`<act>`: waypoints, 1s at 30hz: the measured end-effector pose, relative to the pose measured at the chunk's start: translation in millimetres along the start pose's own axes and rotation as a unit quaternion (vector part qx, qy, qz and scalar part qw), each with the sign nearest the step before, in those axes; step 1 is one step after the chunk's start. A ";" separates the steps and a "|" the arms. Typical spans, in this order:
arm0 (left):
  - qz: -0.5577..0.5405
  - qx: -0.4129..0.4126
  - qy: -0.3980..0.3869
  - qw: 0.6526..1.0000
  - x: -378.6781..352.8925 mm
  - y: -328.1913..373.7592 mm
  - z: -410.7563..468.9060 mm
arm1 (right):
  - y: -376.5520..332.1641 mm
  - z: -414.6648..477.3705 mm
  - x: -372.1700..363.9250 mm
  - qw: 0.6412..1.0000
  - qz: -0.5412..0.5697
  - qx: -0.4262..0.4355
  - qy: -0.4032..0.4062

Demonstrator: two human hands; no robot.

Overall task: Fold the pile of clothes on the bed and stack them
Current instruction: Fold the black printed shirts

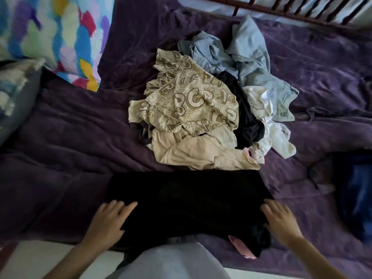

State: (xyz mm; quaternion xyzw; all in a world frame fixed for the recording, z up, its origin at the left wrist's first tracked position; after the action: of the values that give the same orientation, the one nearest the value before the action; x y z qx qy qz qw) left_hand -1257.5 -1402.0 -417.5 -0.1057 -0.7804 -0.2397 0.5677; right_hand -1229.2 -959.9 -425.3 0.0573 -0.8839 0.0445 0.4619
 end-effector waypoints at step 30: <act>0.071 0.202 -0.288 0.933 -78.1 60.9 12.0 | -47.7 41.8 -48.0 0.898 0.373 -0.234 -0.009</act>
State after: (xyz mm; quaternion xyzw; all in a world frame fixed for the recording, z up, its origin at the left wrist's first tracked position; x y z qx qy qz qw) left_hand -1214.9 -1335.1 -478.1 -0.1085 -0.9329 0.0043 0.3435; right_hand -1229.1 -1009.7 -487.3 -0.3864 -0.8295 0.0045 0.4033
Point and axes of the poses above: each hand's wrist, its own z-axis towards the middle knuckle, its own x-axis out of the back of the hand, y = z × x, the point moved 6 cm from there along z, towards the middle knuckle, and after that the axes turned 6 degrees about -y, right-handed, at the moved point
